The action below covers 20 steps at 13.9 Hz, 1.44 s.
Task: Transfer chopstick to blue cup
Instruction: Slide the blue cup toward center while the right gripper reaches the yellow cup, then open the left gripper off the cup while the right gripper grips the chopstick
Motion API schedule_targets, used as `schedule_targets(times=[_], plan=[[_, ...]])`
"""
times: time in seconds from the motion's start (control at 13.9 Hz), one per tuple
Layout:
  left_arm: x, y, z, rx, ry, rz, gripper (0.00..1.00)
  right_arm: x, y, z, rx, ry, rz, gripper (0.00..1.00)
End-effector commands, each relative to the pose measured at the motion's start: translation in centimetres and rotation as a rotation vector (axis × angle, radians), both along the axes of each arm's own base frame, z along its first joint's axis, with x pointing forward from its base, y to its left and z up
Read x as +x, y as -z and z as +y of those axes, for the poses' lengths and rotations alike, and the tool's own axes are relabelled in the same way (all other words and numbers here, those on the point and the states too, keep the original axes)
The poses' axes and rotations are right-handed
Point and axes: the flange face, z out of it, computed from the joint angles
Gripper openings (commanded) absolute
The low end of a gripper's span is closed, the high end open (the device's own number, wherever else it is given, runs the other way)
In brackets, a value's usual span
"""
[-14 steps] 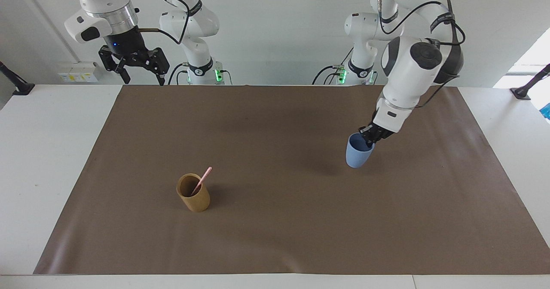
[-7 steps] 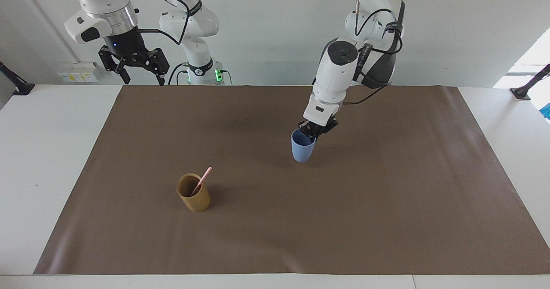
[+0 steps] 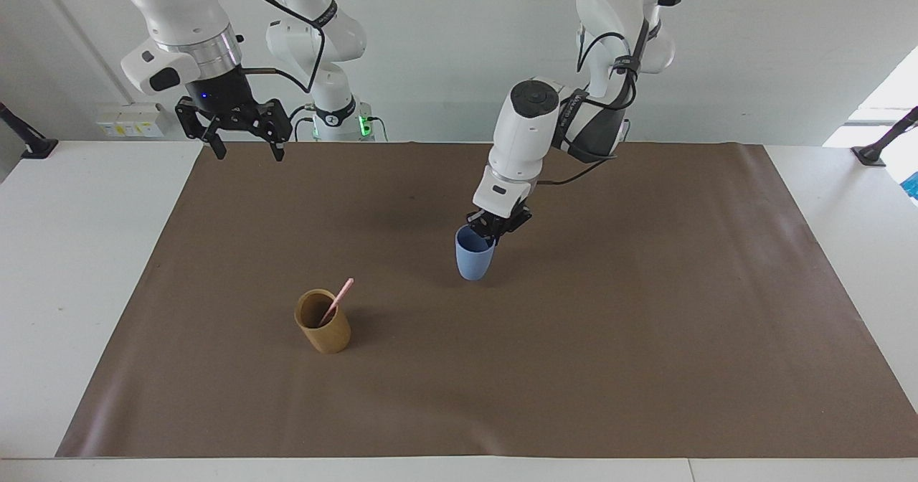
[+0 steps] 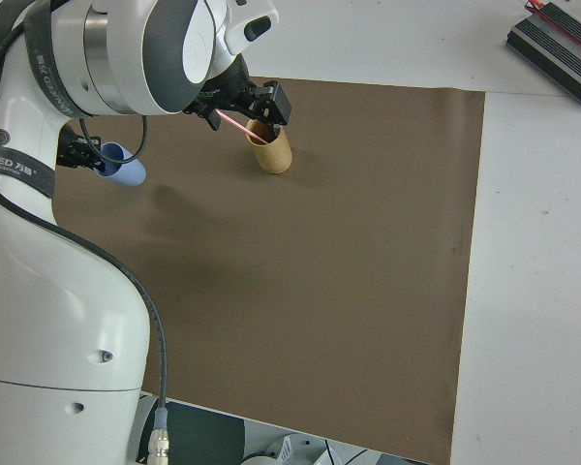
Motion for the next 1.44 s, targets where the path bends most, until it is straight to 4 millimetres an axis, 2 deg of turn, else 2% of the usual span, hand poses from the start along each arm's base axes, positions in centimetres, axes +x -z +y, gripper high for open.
schedule_targets(times=[0.0, 0.14, 0.29, 0.5, 0.65, 0.72, 0.86, 0.93, 1.08, 1.15, 1.22, 1.29, 1.36], plan=[[0.2, 0.6, -1.1, -0.009, -0.01, -0.011, 0.0, 3.3, 2.4, 2.8, -0.03, -0.065, -0.008, 1.0], [0.3, 1.0, -1.1, -0.012, -0.012, -0.018, 0.0, 5.2, 4.3, 4.6, -0.04, -0.094, -0.032, 1.0], [0.3, 2.8, -1.5, 0.04, -0.013, -0.031, 0.0, 7.0, 6.3, 7.0, -0.054, -0.126, -0.039, 1.0], [0.1, 3.1, -1.8, 0.056, -0.031, -0.05, 0.0, 9.5, 8.8, 8.9, -0.048, -0.132, -0.051, 1.0], [-0.8, 3.5, -2.8, 0.061, -0.015, -0.047, 0.12, 10.6, 10.2, 9.7, -0.045, -0.139, -0.064, 1.0], [-0.7, 3.4, -2.8, 0.06, -0.015, -0.048, 0.26, 11.0, 11.0, 10.0, -0.046, -0.143, -0.065, 1.0], [-0.1, 2.9, -2.2, 0.057, -0.025, -0.049, 0.62, 11.9, 12.5, 11.0, -0.07, -0.162, -0.063, 0.94], [0.4, 2.4, -1.6, 0.052, -0.035, -0.05, 1.0, 12.3, 12.9, 11.9, -0.076, -0.17, -0.068, 0.92], [1.1, 1.6, -0.8, 0.053, -0.05, -0.052, 1.0, 13.0, 13.9, 12.1, -0.079, -0.173, -0.068, 0.81], [1.3, 1.1, -0.5, 0.054, -0.055, -0.052, 1.0, 13.2, 14.4, 12.4, -0.089, -0.181, -0.078, 0.68], [1.8, 0.6, 0.3, 0.059, -0.069, -0.047, 1.0, 13.0, 14.7, 13.8, -0.135, -0.215, -0.086, 0.59], [1.8, -0.5, 0.7, 0.065, -0.074, -0.044, 1.0, 12.8, 15.1, 14.6, -0.169, -0.236, -0.086, 0.56], [1.9, -1.7, 1.3, 0.076, -0.081, -0.038, 1.0, 12.7, 15.5, 14.3, -0.179, -0.236, -0.069, 0.55]])
